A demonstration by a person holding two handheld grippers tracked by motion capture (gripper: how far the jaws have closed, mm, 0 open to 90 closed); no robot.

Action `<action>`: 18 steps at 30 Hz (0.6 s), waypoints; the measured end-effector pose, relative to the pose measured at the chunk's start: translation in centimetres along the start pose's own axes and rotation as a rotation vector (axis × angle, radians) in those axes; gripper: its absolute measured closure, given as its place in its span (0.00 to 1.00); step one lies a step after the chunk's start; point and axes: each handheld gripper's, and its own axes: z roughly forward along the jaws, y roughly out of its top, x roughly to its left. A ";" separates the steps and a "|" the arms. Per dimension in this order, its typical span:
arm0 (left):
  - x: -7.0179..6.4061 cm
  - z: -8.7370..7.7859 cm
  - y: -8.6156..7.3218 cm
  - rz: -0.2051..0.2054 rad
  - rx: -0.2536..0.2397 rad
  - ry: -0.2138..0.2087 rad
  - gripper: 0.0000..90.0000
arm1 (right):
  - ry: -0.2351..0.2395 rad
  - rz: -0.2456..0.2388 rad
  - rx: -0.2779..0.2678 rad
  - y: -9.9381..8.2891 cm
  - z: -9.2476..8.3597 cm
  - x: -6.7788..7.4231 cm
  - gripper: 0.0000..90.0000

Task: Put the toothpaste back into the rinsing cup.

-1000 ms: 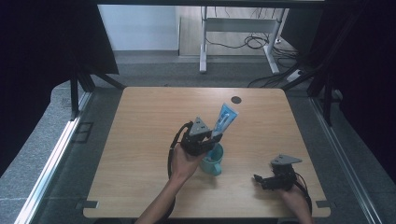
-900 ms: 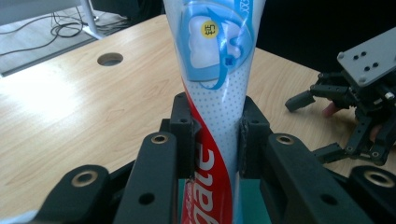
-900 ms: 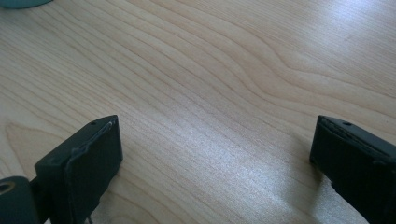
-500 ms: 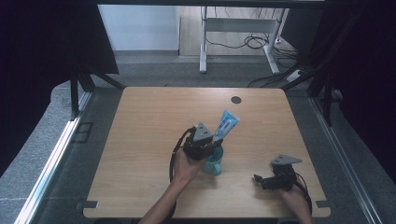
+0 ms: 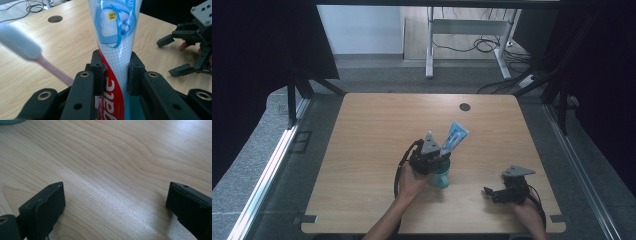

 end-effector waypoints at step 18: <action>0.1 -0.1 -0.5 -0.004 0.030 0.002 0.78 | 0.000 -0.001 -0.001 0.0 0.0 0.0 0.02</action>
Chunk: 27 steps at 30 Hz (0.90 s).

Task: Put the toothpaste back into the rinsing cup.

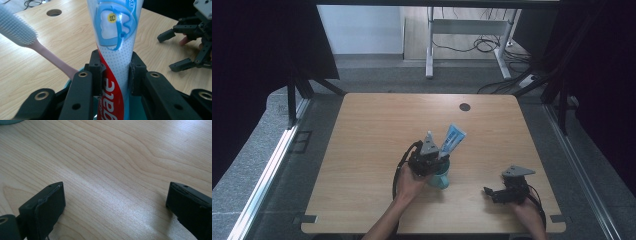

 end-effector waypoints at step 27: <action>0.3 -0.1 -0.1 0.002 0.070 0.001 0.71 | 0.000 0.000 0.000 0.0 0.0 0.0 0.02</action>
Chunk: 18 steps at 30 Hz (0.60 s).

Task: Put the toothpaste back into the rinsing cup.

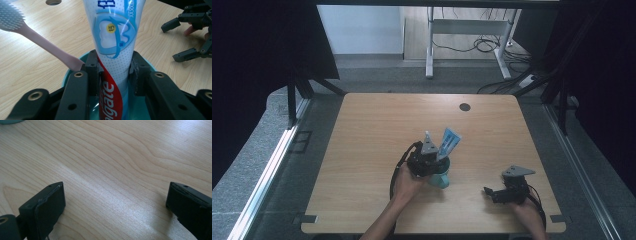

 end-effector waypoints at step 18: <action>0.1 -1.6 -0.1 0.000 -0.021 -0.005 0.41 | 0.000 0.000 0.000 0.0 0.0 0.0 0.02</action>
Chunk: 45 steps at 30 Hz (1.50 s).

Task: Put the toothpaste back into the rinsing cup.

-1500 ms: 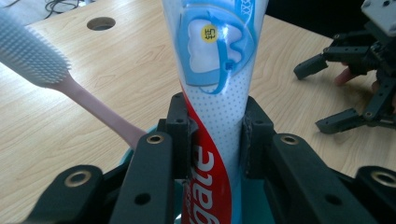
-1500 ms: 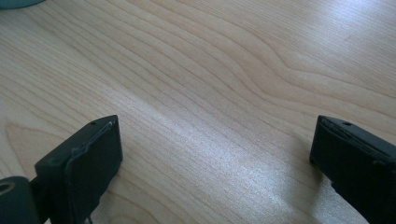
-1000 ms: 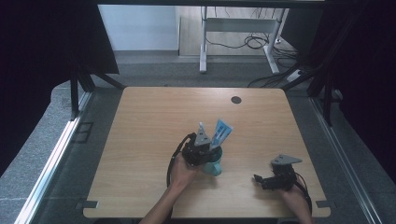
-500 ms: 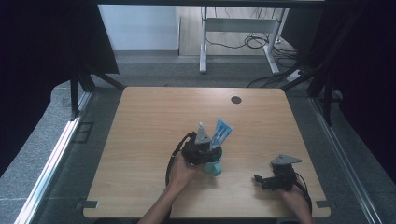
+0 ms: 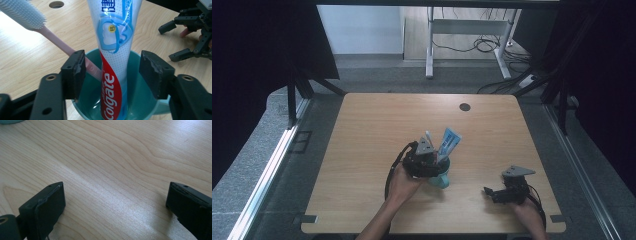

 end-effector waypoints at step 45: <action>2.0 -3.5 -1.8 -0.034 -0.012 0.036 0.00 | 0.000 0.002 0.000 0.0 0.0 0.0 0.02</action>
